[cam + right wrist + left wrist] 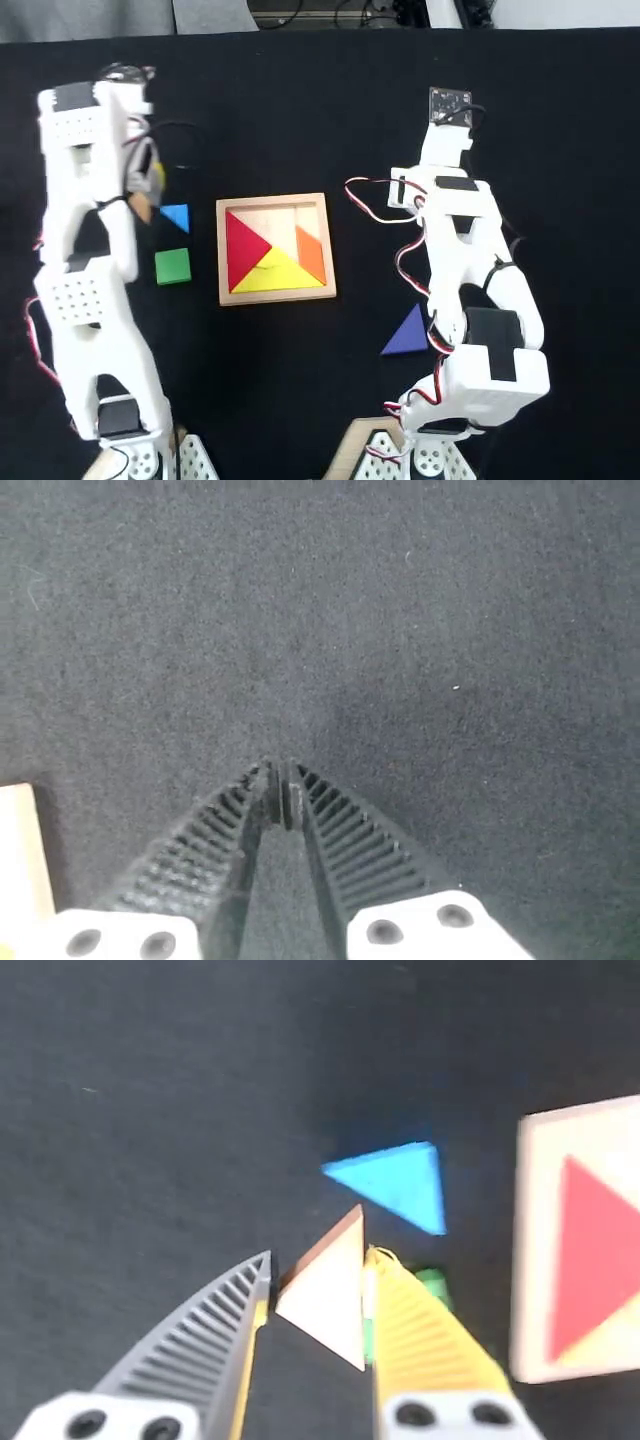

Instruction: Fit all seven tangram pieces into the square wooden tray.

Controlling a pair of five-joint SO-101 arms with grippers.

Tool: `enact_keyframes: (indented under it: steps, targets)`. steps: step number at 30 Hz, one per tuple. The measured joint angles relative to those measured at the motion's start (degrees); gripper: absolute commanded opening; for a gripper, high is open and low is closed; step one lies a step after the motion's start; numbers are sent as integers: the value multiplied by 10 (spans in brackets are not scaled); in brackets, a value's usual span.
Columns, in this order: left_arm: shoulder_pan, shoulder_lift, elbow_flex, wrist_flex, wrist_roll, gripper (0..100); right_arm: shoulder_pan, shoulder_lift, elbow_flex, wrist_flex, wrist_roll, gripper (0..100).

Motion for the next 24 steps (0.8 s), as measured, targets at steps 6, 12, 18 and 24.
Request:
enact_keyframes:
  steps: [6,12,18,24]
  targets:
    - [125,-139,153,0,94,95,0,0,0,0,0,15]
    - [238,-259,269,-51,222,95,0,0,0,0,0,15]
    - [331,-265,390,-167,335,95,2,0,0,0,0,12]
    - [375,-265,476,-302,405,95,31,0,0,-1,0,12]
